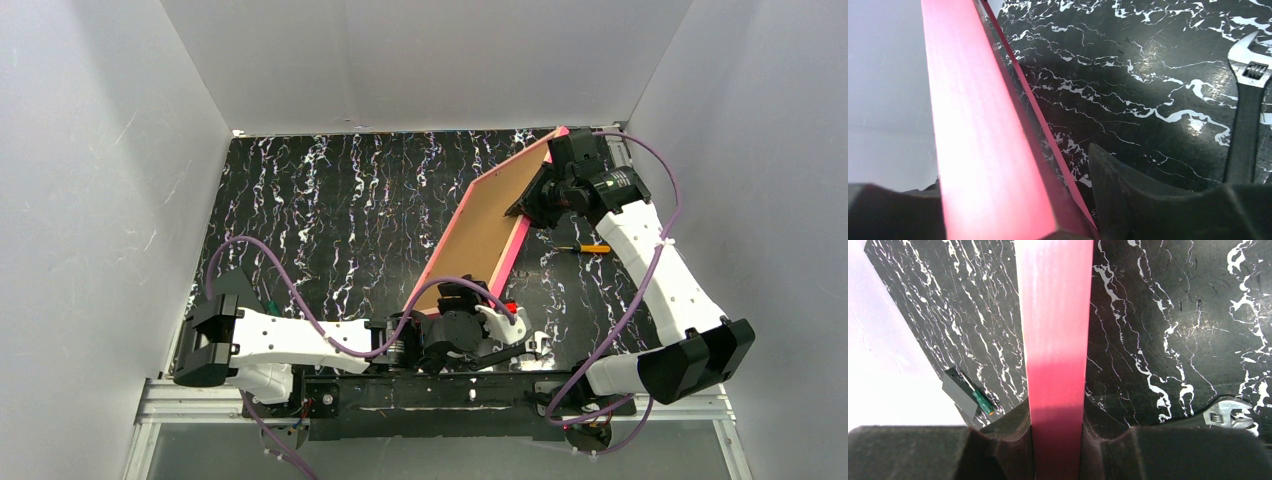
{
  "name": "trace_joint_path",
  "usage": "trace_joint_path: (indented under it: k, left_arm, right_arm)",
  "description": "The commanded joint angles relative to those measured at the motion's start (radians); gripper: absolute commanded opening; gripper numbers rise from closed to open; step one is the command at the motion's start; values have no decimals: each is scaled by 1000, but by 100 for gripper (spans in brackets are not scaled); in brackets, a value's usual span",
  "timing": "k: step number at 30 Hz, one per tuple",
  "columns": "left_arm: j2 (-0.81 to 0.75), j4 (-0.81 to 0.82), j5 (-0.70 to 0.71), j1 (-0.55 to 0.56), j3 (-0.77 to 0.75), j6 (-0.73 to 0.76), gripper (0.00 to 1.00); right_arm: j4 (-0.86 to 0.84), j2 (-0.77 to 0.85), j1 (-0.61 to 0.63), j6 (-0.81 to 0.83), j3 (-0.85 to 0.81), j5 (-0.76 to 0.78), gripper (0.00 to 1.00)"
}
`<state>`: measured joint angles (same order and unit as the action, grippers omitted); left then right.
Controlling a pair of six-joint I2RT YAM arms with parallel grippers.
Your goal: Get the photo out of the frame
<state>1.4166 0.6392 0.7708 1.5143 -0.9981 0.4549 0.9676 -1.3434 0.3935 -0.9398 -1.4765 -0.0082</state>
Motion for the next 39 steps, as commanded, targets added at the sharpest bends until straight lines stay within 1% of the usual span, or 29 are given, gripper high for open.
trace_joint_path:
  k: [1,5,7,9,10,14,15,17,19,22,24,26,29,31,34,39]
  left_arm:
    - [-46,-13,91,3,-42,-47,47]
    - [-87,-68,82,3,-32,-86,28]
    - [-102,-107,82,1,-32,-115,14]
    - [-117,-140,82,0,-32,-142,5]
    - [-124,-155,84,-3,-31,-161,0]
    - [-166,-225,90,-19,-32,-224,0]
    - [-179,-251,95,-24,-32,-240,0]
    - [-205,-296,110,-37,-27,-279,0]
    - [-246,-365,121,-60,-21,-339,0]
    - [-308,-459,105,-114,5,-441,0]
    - [-347,-521,96,-150,16,-524,0]
    - [-383,-572,94,-182,18,-576,0]
    - [-434,-630,89,-234,17,-655,0]
    - [-463,-681,73,-275,21,-705,0]
    - [-500,-726,33,-351,46,-787,0]
    - [-582,-757,15,-495,96,-876,0]
  right_arm:
    - [-50,-3,17,-36,-48,33,1]
    - [-62,-2,21,-16,-53,32,1]
    - [-76,0,29,10,-57,35,1]
    - [-95,-1,40,37,-59,32,1]
    - [-99,-4,44,46,-61,28,5]
    - [-105,-19,51,91,-89,15,43]
    - [-108,-17,53,103,-98,-13,52]
    - [-112,-15,53,131,-122,-18,67]
    - [-90,-19,52,167,-189,-14,76]
    - [-44,-34,49,209,-310,3,84]
    - [-30,-47,47,238,-390,-1,86]
    - [4,-59,44,258,-471,2,86]
    - [38,-49,35,280,-527,66,86]
    - [29,-20,29,285,-497,84,86]
    - [-7,34,24,285,-392,95,85]
    - [-31,81,23,275,-231,67,84]
